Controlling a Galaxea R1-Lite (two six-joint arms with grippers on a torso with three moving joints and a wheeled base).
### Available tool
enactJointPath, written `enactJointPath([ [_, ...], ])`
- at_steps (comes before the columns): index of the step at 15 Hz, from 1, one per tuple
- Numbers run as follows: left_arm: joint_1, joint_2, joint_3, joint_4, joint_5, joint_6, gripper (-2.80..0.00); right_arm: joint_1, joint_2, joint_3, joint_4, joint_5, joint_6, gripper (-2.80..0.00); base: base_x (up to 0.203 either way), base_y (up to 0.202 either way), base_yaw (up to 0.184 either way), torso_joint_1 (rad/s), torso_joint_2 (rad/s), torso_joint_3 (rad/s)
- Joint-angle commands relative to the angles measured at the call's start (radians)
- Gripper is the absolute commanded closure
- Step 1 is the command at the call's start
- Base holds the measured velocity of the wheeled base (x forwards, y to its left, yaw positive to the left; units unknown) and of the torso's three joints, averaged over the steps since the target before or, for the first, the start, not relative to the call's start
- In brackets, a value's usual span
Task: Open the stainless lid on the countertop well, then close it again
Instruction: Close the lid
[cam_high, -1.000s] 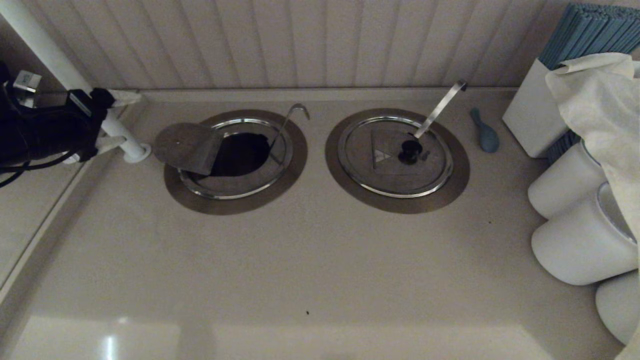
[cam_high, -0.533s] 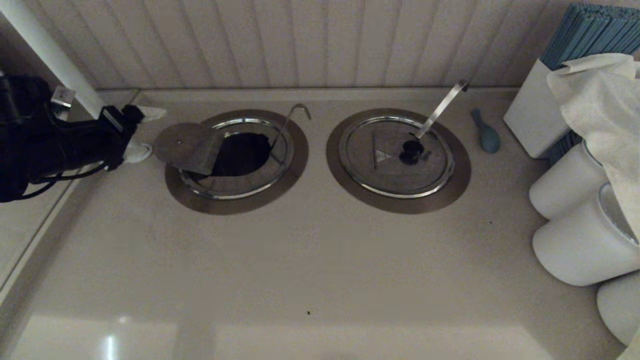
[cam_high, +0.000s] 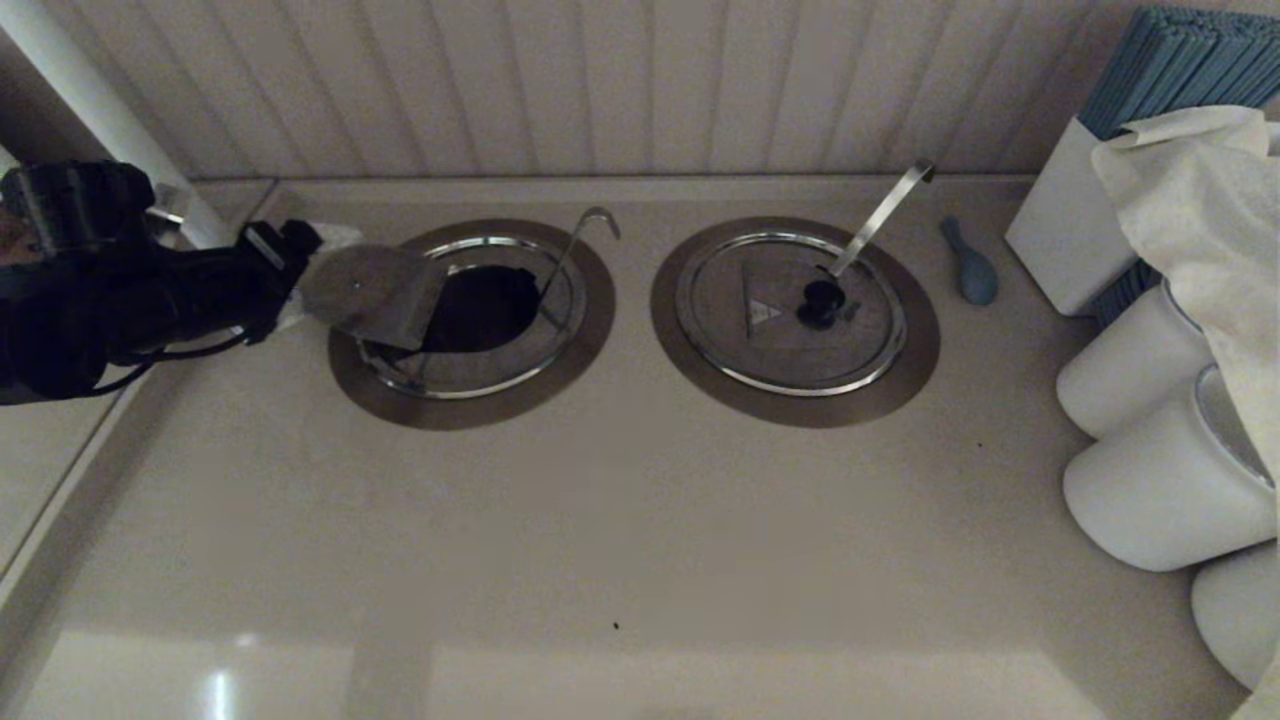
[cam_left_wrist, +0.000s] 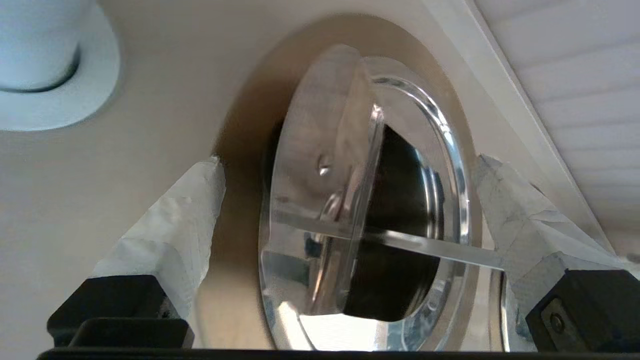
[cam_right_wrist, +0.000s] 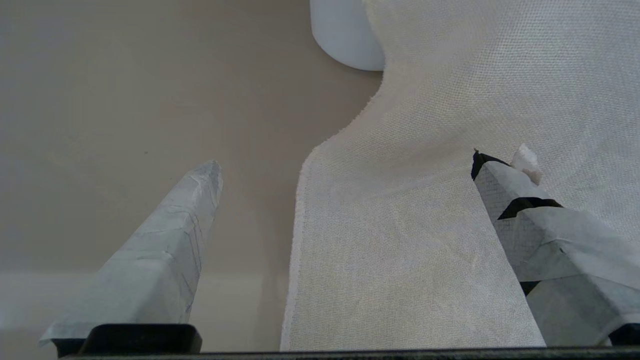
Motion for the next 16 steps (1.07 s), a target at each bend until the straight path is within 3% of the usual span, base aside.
enactJointPath([
  [1, 0.000, 0.010, -0.007, -0.004, -0.003, -0.005, -2.80, 0.000, 0.000, 0.000, 0.000, 0.000, 0.000, -2.80, 0.000, 0.000, 0.000, 0.000, 0.00, 0.000],
  [5, -0.012, -0.006, -0.018, -0.004, -0.001, -0.008, -2.80, 0.000, 0.000, 0.000, 0.000, 0.000, 0.000, -2.80, 0.000, 0.000, 0.000, 0.000, 0.00, 0.000],
  [8, -0.055, -0.025, -0.021, -0.003, 0.042, -0.008, -2.80, 0.000, 0.000, 0.000, 0.000, 0.000, 0.000, -2.80, 0.000, 0.000, 0.000, 0.000, 0.00, 0.000],
  [16, -0.073, -0.031, -0.021, -0.002, 0.042, -0.013, -2.80, 0.000, 0.000, 0.000, 0.001, 0.000, 0.000, -2.80, 0.000, 0.000, 0.000, 0.000, 0.00, 0.000],
])
